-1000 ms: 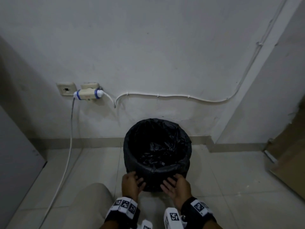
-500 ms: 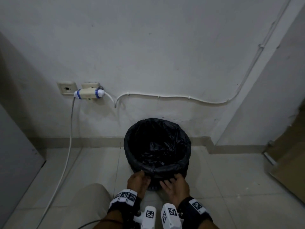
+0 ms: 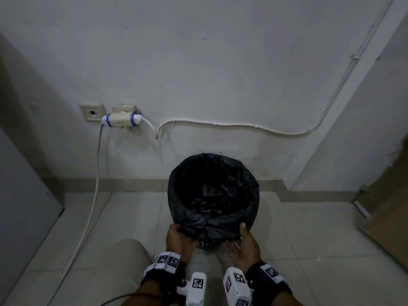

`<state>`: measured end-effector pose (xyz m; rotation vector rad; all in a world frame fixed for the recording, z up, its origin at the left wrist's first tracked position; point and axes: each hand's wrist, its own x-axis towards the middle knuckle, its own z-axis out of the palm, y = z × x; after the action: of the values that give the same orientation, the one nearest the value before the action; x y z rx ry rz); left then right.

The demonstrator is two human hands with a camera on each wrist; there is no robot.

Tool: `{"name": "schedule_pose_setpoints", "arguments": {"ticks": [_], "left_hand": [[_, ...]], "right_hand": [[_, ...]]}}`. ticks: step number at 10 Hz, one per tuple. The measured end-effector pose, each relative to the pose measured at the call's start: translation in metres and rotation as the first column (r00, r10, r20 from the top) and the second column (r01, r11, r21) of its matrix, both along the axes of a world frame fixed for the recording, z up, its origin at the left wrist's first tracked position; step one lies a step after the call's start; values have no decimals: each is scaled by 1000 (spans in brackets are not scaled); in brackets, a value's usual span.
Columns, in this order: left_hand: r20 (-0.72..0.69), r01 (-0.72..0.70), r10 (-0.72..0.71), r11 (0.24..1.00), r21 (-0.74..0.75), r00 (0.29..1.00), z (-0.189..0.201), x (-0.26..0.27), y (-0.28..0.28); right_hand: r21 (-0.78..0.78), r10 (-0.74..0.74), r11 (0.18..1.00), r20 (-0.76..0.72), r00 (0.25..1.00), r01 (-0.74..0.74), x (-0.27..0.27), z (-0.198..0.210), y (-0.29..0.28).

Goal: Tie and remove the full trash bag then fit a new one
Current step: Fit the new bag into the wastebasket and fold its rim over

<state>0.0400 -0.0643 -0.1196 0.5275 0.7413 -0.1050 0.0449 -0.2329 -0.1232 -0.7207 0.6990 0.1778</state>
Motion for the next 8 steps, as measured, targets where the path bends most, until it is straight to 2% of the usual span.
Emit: {"name": "schedule_pose_setpoints", "arguments": {"ticks": [1,2,3,4,5,6,7,8], "left_hand": [[-8,-25,25,1000,1,1000,-1,0,-3],[-36,-34,33,999,-27,999,-8,2,-3],[-29,2,-3,999,-45,1000,-9,6,-3],[-39,11,-12,1000,-28,999,-7,12,-2],[-67,26,-31,997,-69,997,-12,22,-1],[-52,-24,18,992,-121,998,-17,27,4],[-29,-141,139,983,-120,990,-12,27,1],[49,-160,159,987,20,986,1,20,-3]], "right_hand": [[115,-1,993,11,1000,0,0,-9,-5],[208,-80,975,-18,997,82,5,-13,-7],[160,-39,985,-139,990,61,23,-25,-10],[-119,105,986,-86,991,-115,27,-24,-10],[-39,67,997,-39,997,-68,30,-4,-3],[350,92,934,-42,995,-72,39,-29,-7],[456,65,889,-232,971,49,46,-22,-7],[234,-136,953,-234,963,192,38,26,-10]]}}
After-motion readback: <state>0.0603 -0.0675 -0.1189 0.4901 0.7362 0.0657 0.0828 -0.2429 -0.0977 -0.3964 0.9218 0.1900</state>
